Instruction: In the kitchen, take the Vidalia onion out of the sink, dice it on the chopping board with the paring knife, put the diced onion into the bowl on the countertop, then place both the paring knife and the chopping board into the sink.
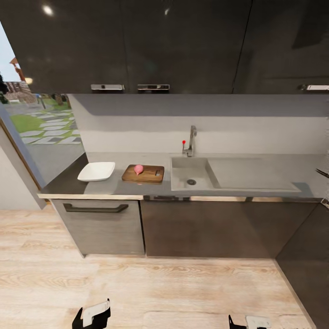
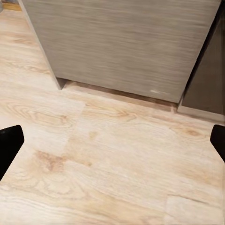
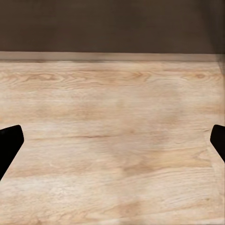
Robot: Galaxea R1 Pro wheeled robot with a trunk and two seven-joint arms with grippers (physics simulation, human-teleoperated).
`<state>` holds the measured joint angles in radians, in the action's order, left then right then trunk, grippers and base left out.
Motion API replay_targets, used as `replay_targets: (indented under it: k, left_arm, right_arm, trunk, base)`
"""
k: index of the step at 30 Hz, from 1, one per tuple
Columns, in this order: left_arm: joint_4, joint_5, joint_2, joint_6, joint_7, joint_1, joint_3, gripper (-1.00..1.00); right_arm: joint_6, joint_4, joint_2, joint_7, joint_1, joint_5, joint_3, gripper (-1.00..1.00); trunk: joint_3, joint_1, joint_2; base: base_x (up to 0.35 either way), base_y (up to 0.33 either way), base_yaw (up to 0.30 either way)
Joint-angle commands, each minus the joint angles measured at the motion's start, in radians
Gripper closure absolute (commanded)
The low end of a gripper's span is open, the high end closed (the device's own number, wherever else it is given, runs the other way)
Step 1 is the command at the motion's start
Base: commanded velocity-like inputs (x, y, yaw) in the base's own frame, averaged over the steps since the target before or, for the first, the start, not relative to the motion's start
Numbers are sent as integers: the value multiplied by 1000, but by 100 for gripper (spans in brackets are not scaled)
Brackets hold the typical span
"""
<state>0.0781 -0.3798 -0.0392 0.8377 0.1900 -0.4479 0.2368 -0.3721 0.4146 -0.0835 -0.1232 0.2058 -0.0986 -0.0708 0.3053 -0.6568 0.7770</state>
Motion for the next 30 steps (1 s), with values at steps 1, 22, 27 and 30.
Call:
replay_targets:
  k: [1,22,27,30]
  left_arm:
    - [4,-3,-1,4,5,-2,9,-100]
    - [4,-2,-1,-10,5,-2,9,-100]
    - [3,-3,-1,-11,5,-2,9,-100]
    - [3,-3,-1,-11,5,-2,9,-100]
  right_arm:
    - [-4,-1,-1,-4,1,-10,-8,-100]
    - [-3,0,-1,-4,1,-10,-8,-100]
    - [-4,-2,0,-6,0,-9,-9,-100]
    - [-8,13,-2,-11,0,-4,-10,-100]
  trunk:
    - [0,0,1]
    - [-25,0,1]
    - [-31,0,1]
    - [-33,0,1]
  base:
    - [0,0,-149]
    - [0,0,-192]
    - [0,-29,-190]
    - [32,-94,-67]
